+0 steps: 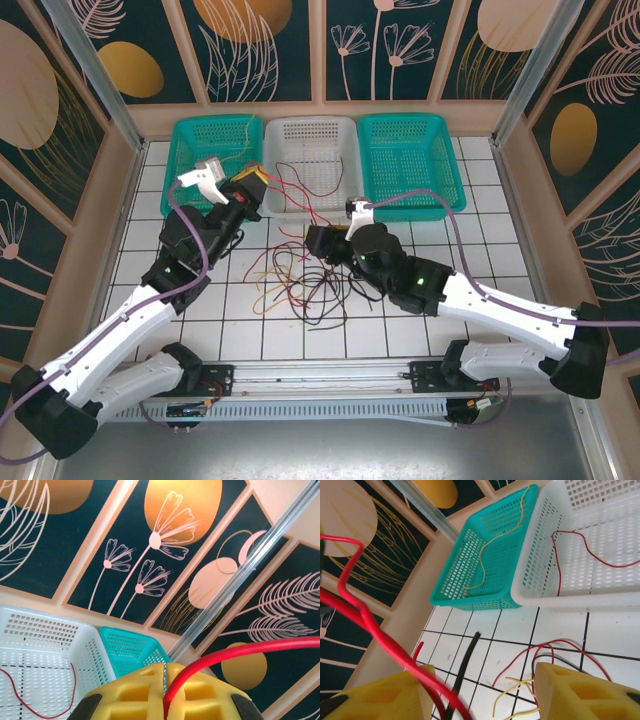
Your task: Untangle the cables
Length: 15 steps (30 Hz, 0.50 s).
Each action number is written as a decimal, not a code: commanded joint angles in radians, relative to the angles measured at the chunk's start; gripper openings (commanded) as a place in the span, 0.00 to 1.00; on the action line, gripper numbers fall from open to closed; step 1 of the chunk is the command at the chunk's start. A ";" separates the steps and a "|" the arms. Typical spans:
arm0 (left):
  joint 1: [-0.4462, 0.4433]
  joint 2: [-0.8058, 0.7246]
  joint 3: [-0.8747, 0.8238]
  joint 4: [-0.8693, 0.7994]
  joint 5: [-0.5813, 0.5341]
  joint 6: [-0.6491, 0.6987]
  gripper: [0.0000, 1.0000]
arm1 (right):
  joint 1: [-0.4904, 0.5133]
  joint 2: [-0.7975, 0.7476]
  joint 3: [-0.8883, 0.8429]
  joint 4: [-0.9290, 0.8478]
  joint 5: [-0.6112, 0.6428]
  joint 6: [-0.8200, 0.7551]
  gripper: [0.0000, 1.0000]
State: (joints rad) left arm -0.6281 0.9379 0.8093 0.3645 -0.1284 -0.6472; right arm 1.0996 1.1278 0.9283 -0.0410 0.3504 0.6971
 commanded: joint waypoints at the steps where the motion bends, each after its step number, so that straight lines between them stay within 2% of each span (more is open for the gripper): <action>1: 0.005 -0.024 -0.014 0.072 -0.053 -0.063 0.00 | 0.012 0.024 0.019 -0.015 0.064 0.027 0.52; 5: 0.004 -0.039 -0.025 0.085 -0.111 -0.048 0.00 | 0.022 0.061 0.047 -0.120 0.134 0.038 0.44; 12: 0.004 -0.039 0.028 0.061 -0.196 0.064 0.00 | 0.000 0.206 0.154 -0.466 0.334 0.076 0.30; 15: 0.005 -0.027 0.054 0.035 -0.216 0.107 0.00 | -0.022 0.218 0.155 -0.501 0.356 0.047 0.23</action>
State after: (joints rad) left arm -0.6281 0.9154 0.8036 0.3698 -0.2855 -0.6025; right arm 1.0992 1.3369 1.0615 -0.3836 0.5930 0.7418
